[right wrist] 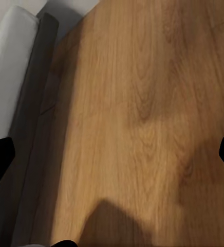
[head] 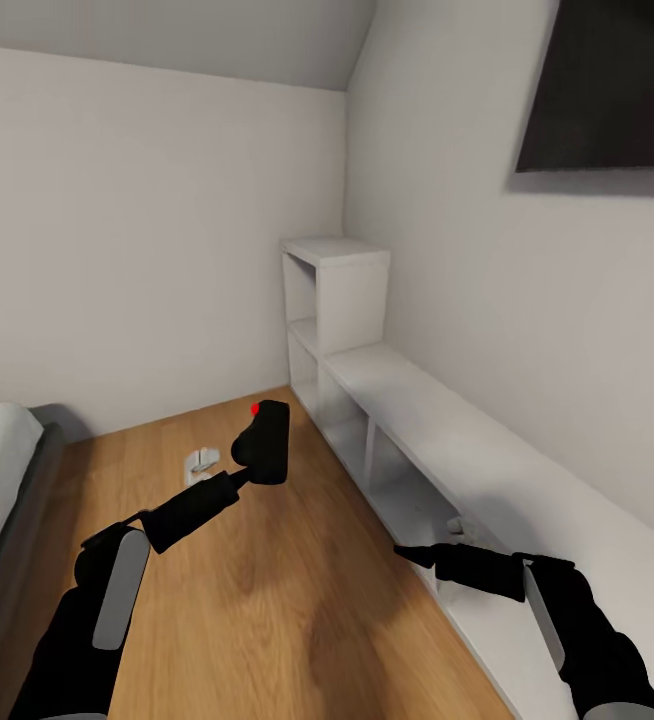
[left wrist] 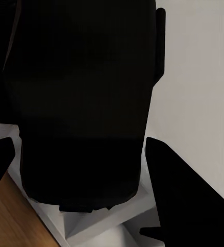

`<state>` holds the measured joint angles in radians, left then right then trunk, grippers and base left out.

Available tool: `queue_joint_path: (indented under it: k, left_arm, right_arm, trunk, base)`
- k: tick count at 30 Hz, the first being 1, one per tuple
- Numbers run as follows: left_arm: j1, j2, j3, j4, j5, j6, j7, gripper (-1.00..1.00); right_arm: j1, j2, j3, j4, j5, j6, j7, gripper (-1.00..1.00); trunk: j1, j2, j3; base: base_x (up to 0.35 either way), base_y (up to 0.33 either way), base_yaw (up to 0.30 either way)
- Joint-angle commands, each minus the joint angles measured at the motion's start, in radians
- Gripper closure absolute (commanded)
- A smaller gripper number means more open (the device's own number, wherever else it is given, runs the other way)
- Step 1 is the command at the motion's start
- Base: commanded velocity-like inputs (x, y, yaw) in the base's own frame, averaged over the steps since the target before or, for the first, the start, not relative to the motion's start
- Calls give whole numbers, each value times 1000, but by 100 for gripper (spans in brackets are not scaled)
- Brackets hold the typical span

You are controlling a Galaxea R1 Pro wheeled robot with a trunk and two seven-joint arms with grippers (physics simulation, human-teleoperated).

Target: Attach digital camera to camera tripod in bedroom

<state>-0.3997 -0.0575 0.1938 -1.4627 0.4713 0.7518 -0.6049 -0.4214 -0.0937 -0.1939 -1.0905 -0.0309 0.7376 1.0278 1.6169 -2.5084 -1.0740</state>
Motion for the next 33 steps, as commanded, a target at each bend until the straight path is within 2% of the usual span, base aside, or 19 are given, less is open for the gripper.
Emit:
queue_joint_path:
  k: [1, 33]
  left_arm:
    - [-1, -1, 2, 0, 1, 6, -4, 100]
    - [-1, -1, 2, 0, 1, 6, -5, 100]
  right_arm:
    - [0, 0, -1, 0, -3, 8, 2, -100]
    - [0, -1, -1, 0, -3, 8, 6, -100]
  trunk:
    - [-1, 0, 3]
    - [-15, 7, 127]
  base:
    - [0, 0, 0]
    - [0, 0, 0]
